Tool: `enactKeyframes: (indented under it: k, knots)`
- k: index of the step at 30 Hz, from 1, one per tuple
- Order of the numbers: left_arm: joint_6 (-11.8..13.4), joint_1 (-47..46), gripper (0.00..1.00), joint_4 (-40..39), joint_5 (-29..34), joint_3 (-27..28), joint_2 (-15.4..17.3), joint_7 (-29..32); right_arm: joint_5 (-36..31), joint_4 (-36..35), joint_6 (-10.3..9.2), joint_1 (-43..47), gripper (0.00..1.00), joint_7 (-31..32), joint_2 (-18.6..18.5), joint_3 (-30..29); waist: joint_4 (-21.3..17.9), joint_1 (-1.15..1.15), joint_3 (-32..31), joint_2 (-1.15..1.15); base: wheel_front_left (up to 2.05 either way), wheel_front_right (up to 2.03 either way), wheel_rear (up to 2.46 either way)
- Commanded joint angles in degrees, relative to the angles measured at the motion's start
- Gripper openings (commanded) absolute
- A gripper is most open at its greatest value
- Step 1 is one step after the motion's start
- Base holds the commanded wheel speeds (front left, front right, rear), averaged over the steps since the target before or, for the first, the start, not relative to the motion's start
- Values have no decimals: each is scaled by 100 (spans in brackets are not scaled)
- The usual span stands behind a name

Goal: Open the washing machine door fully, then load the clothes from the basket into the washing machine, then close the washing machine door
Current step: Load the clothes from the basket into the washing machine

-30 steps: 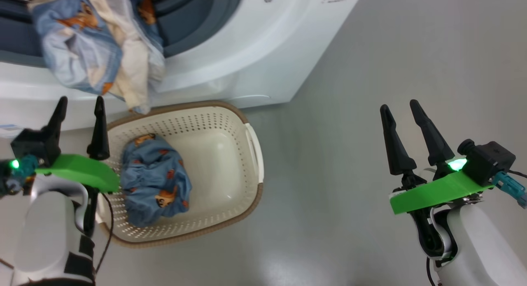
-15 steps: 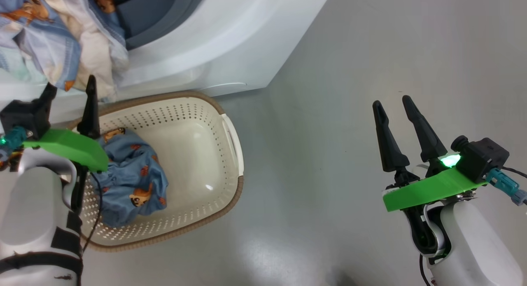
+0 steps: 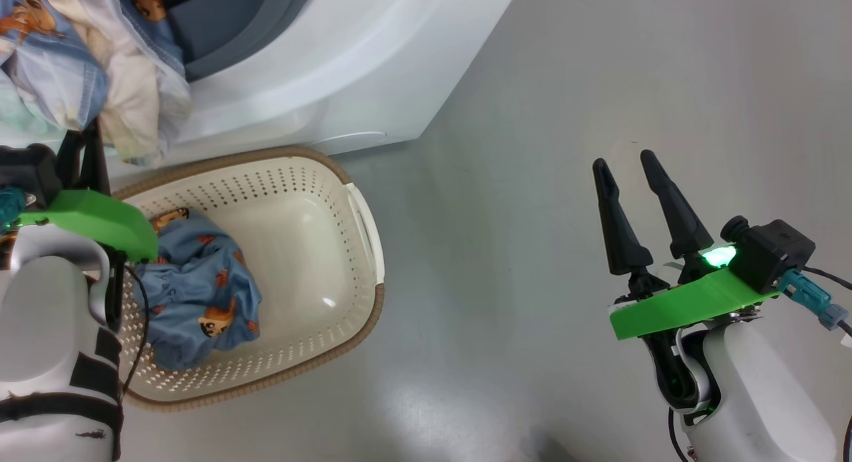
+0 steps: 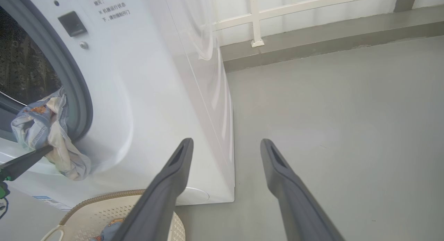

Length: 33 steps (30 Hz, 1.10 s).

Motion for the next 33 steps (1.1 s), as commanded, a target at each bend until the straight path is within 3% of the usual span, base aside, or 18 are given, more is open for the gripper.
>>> enactKeyframes:
  k: [1,17,23,33]
  knots:
    - [-12,-130,0,-183,-49,64,192,-38,-31,-124,26,23,100,-46,-17,67,10,0,-4,0,0,0,0]
    - [-12,95,0,-1521,84,-90,74,-38,-17,-129,26,-5,100,-46,86,8,220,0,-2,0,0,0,0]
    - [-13,-511,0,-1278,118,-269,158,-38,11,-125,26,-40,100,-46,127,54,194,0,48,0,0,0,0]
    - [91,-2139,0,28,187,-421,254,386,85,-111,26,-124,100,-46,229,163,-48,0,266,0,0,0,0]
